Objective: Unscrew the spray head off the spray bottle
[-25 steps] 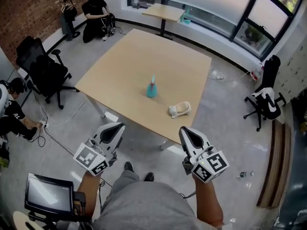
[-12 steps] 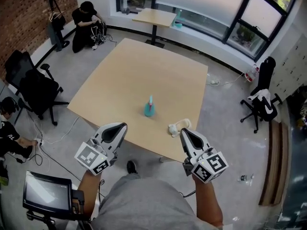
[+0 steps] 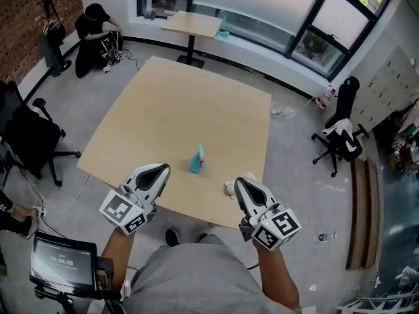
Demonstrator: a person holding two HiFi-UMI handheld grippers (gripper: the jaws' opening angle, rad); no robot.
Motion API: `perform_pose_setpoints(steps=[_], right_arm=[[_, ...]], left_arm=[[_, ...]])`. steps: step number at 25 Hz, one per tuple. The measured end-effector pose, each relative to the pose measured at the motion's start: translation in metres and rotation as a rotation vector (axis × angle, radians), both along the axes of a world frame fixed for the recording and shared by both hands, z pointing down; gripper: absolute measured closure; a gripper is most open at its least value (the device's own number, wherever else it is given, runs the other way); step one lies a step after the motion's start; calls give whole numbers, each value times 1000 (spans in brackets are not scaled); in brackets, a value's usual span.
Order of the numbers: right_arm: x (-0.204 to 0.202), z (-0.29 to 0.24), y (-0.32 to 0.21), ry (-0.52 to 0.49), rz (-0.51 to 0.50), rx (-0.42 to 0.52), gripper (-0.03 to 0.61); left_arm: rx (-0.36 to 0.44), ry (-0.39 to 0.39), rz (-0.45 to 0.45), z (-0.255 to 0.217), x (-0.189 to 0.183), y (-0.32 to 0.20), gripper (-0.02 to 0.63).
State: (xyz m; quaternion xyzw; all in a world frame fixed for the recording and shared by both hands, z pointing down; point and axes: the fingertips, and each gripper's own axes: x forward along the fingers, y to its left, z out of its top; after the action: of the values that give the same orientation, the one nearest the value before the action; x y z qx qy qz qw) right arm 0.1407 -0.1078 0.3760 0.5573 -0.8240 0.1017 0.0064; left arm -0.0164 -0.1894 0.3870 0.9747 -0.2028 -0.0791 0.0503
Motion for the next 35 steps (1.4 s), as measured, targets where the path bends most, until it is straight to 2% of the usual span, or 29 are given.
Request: perform_pose_setpoints(steps=[7,12,17,20,25,29,30,32,35], right_arm=[[18,-3,-10,20,2,-40,572],[21,22,-33,15,-8,-98,572],[42,46,-64,-1,-17,-136,572],[43,66,-81,-7,-35,-175,572],[42,108,-117,1,-76,-282,571],[36,153,-144,47,-111,-431,553],[33,165,-150,63,-122,-476,512],[23,186,-163,95,-147,-561,433],[17,222,-183,171,-174,-680,401]], left_arm=[[-20,3,-2,4,26,-6,609],[-38,-41,7,35,41,-20,609],[-28,-93,19,60,71,-43,609],[-58,-110,12,82,76,-56,609],[-137,-175,59,129,94,-72,609],[-160,-264,76,175,110,-87,605],[-156,-296,83,188,113,-91,589],[-135,-368,98,216,118,-98,488],[-81,-476,150,261,132,-106,377]])
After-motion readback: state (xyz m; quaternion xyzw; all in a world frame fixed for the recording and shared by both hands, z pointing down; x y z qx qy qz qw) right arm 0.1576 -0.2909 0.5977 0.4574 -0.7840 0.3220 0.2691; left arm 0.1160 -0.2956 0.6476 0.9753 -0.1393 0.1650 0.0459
